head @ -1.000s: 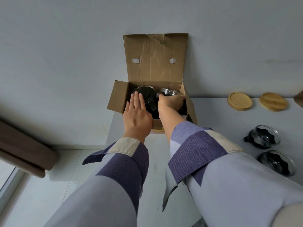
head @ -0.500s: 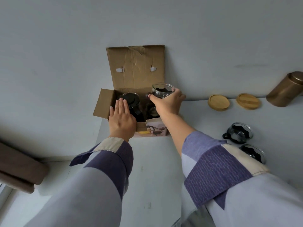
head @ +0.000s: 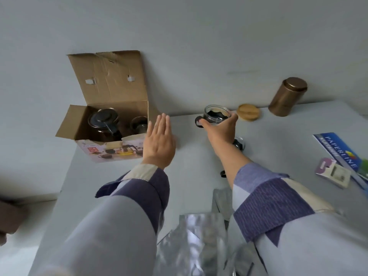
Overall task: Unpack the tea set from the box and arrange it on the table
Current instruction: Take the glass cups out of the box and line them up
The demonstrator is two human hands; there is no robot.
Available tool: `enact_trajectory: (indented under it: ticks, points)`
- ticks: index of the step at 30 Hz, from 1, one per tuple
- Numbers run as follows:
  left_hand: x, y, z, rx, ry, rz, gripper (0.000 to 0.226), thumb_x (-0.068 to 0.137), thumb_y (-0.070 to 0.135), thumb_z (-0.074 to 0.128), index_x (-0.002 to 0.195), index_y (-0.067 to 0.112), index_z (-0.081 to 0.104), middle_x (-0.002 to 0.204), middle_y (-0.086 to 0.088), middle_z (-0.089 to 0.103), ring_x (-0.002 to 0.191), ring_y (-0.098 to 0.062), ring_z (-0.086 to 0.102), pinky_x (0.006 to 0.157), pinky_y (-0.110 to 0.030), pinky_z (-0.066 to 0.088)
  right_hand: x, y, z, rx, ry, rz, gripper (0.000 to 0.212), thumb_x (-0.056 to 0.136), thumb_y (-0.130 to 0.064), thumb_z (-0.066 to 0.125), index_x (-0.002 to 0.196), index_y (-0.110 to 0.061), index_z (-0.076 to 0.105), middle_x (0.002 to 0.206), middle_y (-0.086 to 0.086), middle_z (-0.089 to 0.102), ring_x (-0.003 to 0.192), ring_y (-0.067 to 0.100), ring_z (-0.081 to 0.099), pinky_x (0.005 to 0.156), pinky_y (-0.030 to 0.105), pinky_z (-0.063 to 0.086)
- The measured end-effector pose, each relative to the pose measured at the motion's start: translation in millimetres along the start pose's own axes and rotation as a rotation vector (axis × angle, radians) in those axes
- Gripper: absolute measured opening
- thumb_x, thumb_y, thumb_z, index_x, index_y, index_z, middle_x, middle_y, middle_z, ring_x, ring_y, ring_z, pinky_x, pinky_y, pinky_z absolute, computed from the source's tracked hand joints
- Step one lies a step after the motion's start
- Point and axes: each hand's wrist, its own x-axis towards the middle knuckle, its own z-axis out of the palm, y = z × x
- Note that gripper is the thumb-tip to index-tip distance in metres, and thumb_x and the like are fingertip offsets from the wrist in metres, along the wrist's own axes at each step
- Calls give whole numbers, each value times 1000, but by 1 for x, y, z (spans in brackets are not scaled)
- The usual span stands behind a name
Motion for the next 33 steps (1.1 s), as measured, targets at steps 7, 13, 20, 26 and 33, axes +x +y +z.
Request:
enact_trajectory:
  ticks: [7,13,20,26,33]
  points:
    - [-30,91,53,-77,-333,29,57,103,28,13,150,7,-10,159,-7,-12,146,-19,-11,119,-39,-5,43,56,-84,-68,63,77,86,68,-34,82,134,-15,31,141,1,43,121,26,52,98,39,46]
    - [-35,114,83,-173,-430,-24,58,102,28,16,150,7,-9,160,-6,-10,147,-19,-9,119,-38,-2,74,101,-119,-120,94,107,88,65,-36,83,133,-13,32,137,2,46,119,24,53,94,33,43]
    - [-43,118,102,-143,-294,-83,57,101,29,15,151,8,-3,160,-5,-8,147,-18,-10,118,-37,-5,91,140,-124,-192,106,97,88,62,-40,84,130,-14,35,134,1,51,118,24,54,91,31,43]
    - [-44,120,107,-130,-265,-107,56,101,28,14,151,9,-5,160,-3,-10,146,-15,-11,119,-36,-7,102,156,-121,-204,103,69,88,62,-39,84,131,-14,36,137,2,49,119,25,53,88,29,43]
    - [-43,119,109,-124,-250,-114,56,101,28,14,151,9,-3,160,-3,-8,147,-15,-9,119,-36,-6,109,163,-116,-178,87,30,94,61,-38,86,134,-11,33,140,6,45,122,25,51,94,27,41]
